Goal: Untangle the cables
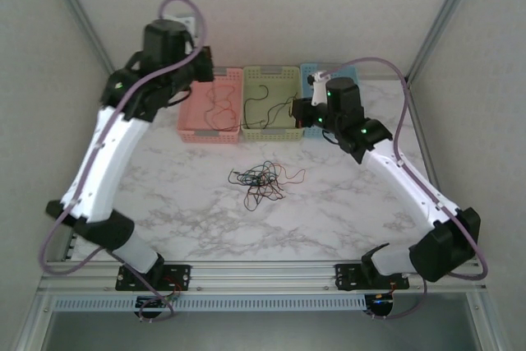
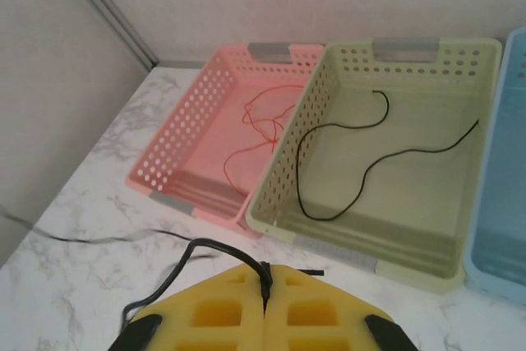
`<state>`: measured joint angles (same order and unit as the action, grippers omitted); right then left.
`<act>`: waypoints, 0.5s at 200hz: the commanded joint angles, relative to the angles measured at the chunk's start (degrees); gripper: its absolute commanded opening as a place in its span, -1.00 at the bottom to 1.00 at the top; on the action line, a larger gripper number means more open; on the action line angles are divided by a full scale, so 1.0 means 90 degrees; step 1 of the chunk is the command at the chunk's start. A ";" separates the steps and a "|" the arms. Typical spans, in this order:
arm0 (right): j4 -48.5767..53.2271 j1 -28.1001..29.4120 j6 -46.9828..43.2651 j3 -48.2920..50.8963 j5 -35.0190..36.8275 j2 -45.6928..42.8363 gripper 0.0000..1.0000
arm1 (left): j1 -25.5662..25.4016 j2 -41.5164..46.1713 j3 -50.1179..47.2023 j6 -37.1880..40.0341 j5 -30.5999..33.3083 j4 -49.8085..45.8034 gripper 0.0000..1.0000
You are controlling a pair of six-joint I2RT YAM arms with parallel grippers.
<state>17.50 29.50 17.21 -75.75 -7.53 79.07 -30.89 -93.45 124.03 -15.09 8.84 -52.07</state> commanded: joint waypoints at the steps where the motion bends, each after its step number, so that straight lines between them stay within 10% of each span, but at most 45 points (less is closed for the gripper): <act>1: 0.0318 -0.0034 0.0159 -0.0654 0.0146 0.0414 -1.00 | 0.0054 -0.0523 0.0467 -0.0436 -0.1382 0.0217 -1.00; 100: 0.0659 -0.0094 0.0201 -0.3227 0.0794 0.3026 -1.00 | 0.0337 -0.3595 0.1997 -0.0824 -0.2749 0.0731 -1.00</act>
<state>20.71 29.21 18.68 -98.59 -2.81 100.42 -28.56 -120.36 137.23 -20.14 -10.26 -46.94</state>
